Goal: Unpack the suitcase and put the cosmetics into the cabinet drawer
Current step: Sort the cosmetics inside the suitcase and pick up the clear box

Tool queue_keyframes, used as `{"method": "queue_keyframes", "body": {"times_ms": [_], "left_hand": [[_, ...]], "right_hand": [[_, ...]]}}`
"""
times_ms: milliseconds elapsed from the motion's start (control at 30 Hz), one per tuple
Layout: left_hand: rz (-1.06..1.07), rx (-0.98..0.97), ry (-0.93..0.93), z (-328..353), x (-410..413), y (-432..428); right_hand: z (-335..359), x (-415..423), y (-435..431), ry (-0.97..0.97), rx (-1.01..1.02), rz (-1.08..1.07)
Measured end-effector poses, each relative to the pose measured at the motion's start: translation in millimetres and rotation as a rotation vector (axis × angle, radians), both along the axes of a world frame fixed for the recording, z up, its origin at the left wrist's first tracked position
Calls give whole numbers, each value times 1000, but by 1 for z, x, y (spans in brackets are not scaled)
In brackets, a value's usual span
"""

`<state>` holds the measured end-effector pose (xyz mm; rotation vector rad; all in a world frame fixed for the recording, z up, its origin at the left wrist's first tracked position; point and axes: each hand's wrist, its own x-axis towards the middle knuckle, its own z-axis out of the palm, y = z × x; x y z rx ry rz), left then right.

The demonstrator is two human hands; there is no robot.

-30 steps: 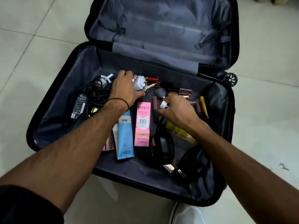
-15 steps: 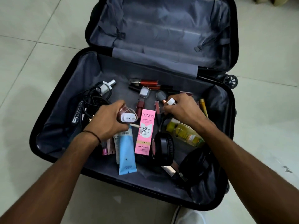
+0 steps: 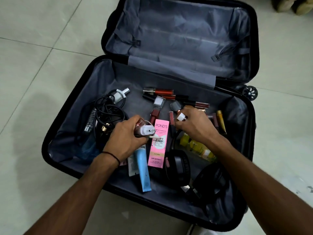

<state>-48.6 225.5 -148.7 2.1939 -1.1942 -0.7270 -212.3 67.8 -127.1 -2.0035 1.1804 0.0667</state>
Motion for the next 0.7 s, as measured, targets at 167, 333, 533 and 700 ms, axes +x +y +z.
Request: {"method": "queue_keyframes", "body": {"times_ms": [167, 333, 533, 700], "left_hand": [[167, -21, 6, -1, -14, -15], [294, 7, -86, 7, -17, -27], [336, -48, -214, 12, 2, -47], [84, -156, -216, 23, 12, -84]], "right_hand": [[1, 6, -15, -120, -101, -82], [-15, 17, -36, 72, -358, 189], [-33, 20, -31, 135, -241, 275], [-31, 5, -10, 59, -332, 277]]}}
